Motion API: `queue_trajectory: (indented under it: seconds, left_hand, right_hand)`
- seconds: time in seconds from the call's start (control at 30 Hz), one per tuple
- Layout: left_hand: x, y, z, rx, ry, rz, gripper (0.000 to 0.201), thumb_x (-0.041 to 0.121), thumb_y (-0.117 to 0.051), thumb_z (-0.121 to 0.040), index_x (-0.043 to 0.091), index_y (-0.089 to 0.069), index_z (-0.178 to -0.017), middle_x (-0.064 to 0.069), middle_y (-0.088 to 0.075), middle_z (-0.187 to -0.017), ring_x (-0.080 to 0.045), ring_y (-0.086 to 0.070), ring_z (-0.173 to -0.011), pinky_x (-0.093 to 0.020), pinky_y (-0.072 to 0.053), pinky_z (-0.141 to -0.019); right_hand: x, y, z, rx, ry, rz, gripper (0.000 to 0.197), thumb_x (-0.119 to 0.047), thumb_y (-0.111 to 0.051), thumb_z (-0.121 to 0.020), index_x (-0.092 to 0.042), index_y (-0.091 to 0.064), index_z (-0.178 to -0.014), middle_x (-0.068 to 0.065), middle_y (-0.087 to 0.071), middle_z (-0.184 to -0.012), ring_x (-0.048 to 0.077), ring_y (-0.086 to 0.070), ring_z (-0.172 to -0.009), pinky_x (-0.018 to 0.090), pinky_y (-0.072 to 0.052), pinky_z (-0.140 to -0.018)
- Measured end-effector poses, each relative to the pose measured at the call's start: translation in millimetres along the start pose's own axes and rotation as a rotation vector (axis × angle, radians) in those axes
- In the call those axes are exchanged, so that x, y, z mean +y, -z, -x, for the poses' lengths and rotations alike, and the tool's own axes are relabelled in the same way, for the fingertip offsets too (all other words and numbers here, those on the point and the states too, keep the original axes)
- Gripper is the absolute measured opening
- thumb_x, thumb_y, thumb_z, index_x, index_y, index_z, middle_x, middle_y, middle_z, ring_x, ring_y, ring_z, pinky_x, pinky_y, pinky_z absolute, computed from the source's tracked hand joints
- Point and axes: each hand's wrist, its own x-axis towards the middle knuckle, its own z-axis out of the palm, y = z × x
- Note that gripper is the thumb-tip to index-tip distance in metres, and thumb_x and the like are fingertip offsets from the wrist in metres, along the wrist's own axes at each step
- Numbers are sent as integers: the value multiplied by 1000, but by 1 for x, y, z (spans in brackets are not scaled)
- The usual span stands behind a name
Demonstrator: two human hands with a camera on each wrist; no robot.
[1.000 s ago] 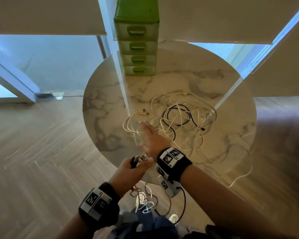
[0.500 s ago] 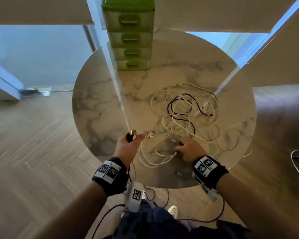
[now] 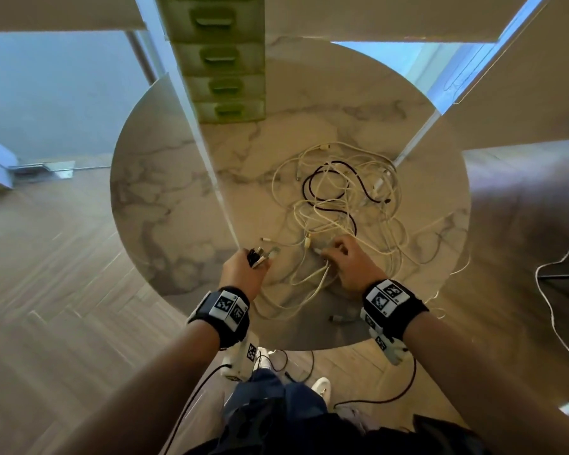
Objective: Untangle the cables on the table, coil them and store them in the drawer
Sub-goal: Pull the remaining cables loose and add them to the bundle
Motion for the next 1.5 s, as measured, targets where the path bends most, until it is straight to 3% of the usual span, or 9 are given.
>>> queue_trajectory:
  seconds: [0.17, 0.3, 0.4, 0.5, 0.6, 0.77, 1.03, 1.27, 1.5]
  left_hand:
    - [-4, 0, -3, -9, 19, -32, 24, 33, -64, -87, 9, -57, -88, -10, -64, -93, -26, -58, -85, -26, -37, -69]
    - [-3, -3, -2, 1, 44, -21, 24, 34, -63, -87, 12, -54, -88, -6, -60, -90, -22, -54, -79, -26, -38, -68]
    - [-2, -4, -2, 16, 51, -22, 28, 37, -64, -86, 10, -56, -89, -8, -62, -91, -24, -55, -81, -27, -38, -69]
    - [-1, -5, 0, 29, 39, -47, 33, 37, -64, -86, 6, -60, -95, -14, -66, -98, -31, -60, -91, -27, -37, -70]
    - [-1, -6, -1, 33, 31, -66, 35, 37, -65, -85, 4, -60, -96, -16, -66, -99, -31, -59, -91, -28, -36, -70]
    - [-1, -6, -1, 38, 28, -64, 35, 38, -67, -84, 5, -59, -94, -14, -65, -96, -29, -58, -87, -29, -38, -70]
    - [-5, -4, -2, 24, 4, -31, 29, 31, -69, -81, 7, -61, -95, -8, -63, -91, -25, -58, -85, -28, -40, -70]
    - [-10, -5, -5, 16, -5, 8, 27, 34, -70, -82, 12, -63, -96, -9, -68, -96, -27, -63, -88, -29, -47, -72]
    - [-11, -4, -5, -16, -50, -8, 26, 34, -71, -80, 14, -64, -94, -5, -69, -93, -23, -63, -84, -30, -48, -71]
  right_hand:
    - [5, 5, 24, 261, -140, -81, 58, -10, -75, -58, -18, -50, -110, 13, -48, -111, 34, -52, -98, 40, -45, -83]
    - [23, 11, 45, 360, -273, -380, 56, -12, -73, -64, -17, -47, -113, 9, -35, -123, 23, -44, -109, 31, -40, -97]
    - [45, 16, 51, 473, -471, -377, 57, -8, -68, -72, -10, -43, -123, 16, -32, -129, 33, -48, -108, 44, -46, -95]
    - [66, 24, 43, 340, -791, -459, 66, -25, -64, -84, -12, -31, -139, 20, -22, -140, 37, -45, -115, 44, -41, -101]
    - [70, 33, 22, 116, -918, -405, 48, -33, -48, -92, -11, -44, -134, 23, -29, -140, 42, -39, -120, 39, -35, -104]
    - [30, 40, -18, 66, -641, -387, 40, -39, -50, -91, -7, -64, -109, 19, -62, -114, 38, -51, -111, 38, -41, -94]
    - [-30, 40, -63, -1, -296, -358, 28, -16, -60, -88, -9, -64, -114, 11, -56, -126, 27, -55, -114, 19, -35, -89]
    - [-67, 52, -86, -30, 33, -408, 24, -3, -59, -87, -4, -67, -109, 15, -52, -133, 29, -59, -111, 36, -43, -102]
    - [-60, 72, -89, 85, 192, -423, 30, -3, -57, -86, -13, -66, -113, 9, -42, -145, 18, -44, -129, 23, -32, -106]
